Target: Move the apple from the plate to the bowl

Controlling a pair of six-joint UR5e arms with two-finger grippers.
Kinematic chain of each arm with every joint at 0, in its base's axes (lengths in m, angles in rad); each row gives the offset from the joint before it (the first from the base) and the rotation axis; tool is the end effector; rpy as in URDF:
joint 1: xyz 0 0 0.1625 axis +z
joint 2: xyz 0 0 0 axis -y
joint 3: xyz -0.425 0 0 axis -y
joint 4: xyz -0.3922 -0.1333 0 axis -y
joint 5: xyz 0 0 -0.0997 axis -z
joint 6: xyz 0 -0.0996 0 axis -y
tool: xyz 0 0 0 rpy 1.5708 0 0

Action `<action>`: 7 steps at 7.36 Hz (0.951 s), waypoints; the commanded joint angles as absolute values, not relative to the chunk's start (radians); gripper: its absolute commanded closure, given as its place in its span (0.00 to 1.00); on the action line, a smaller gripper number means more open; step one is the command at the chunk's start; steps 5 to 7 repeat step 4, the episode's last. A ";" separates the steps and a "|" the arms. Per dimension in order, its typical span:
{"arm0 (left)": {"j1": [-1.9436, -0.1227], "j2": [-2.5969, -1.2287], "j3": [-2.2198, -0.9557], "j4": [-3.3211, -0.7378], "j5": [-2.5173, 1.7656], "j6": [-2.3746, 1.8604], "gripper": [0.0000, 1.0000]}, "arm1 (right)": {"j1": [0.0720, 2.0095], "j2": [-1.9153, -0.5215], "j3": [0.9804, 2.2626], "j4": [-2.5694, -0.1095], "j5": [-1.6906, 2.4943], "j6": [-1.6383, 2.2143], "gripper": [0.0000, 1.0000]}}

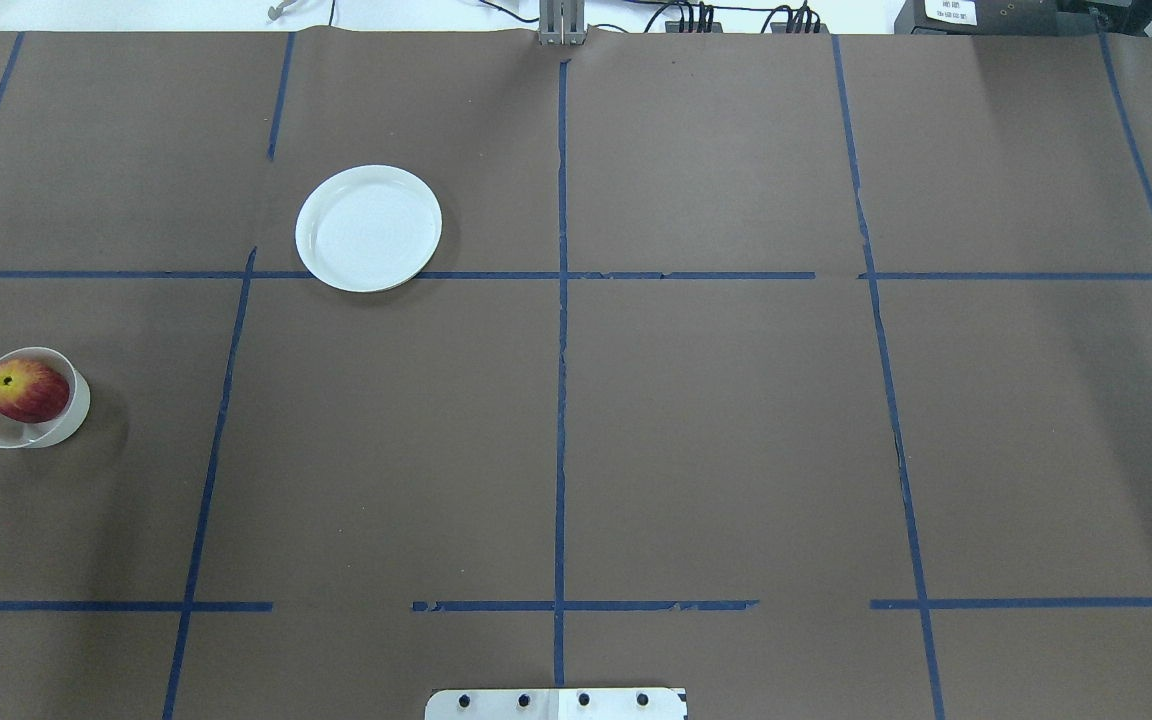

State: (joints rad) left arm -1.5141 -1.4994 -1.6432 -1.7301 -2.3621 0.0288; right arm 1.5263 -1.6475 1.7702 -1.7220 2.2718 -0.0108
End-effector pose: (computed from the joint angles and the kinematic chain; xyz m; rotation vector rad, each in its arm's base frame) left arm -0.0356 -0.4743 0.6392 0.1409 0.7922 0.1443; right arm 0.0488 -0.4568 0.6172 -0.0391 -0.7004 -0.0430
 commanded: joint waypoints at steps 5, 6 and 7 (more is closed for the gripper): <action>-1.628 -1.603 -1.698 -1.474 -2.376 0.189 0.00 | 1.526 -1.647 1.770 -1.723 2.272 -0.011 0.00; -1.628 -1.603 -1.698 -1.474 -2.376 0.189 0.00 | 1.526 -1.647 1.770 -1.723 2.272 -0.011 0.00; -1.628 -1.603 -1.698 -1.474 -2.376 0.189 0.00 | 1.526 -1.647 1.770 -1.723 2.272 -0.011 0.00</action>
